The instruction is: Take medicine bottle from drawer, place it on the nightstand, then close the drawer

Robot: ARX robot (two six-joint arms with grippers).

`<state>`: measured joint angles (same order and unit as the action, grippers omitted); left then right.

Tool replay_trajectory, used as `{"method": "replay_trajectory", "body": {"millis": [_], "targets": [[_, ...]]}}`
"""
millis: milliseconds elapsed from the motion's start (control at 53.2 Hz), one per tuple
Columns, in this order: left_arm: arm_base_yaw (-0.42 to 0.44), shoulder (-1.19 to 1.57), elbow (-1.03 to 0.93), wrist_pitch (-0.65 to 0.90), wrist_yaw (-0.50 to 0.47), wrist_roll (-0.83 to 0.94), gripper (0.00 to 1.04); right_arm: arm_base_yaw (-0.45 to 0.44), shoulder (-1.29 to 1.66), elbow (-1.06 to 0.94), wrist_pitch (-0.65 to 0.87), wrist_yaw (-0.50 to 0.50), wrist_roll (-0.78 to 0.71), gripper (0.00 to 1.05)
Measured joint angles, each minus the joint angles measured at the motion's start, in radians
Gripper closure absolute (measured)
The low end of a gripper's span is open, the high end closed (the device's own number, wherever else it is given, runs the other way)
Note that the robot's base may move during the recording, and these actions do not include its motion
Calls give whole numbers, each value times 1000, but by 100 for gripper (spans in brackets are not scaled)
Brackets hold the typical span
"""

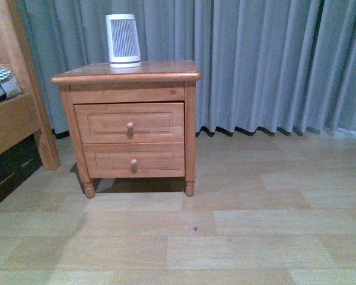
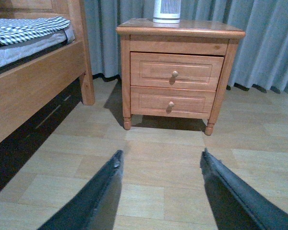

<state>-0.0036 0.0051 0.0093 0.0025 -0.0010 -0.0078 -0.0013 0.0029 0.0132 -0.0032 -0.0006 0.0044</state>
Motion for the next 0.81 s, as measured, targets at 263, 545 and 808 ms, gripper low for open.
{"method": "replay_trajectory", "body": {"millis": [263, 545, 808], "targets": [[0, 0, 0, 0, 0, 2, 7, 0, 0, 0, 0, 0, 0, 7], [0, 0, 0, 0, 0, 2, 7, 0, 0, 0, 0, 0, 0, 7], [0, 0, 0, 0, 0, 2, 7, 0, 0, 0, 0, 0, 0, 7]]}}
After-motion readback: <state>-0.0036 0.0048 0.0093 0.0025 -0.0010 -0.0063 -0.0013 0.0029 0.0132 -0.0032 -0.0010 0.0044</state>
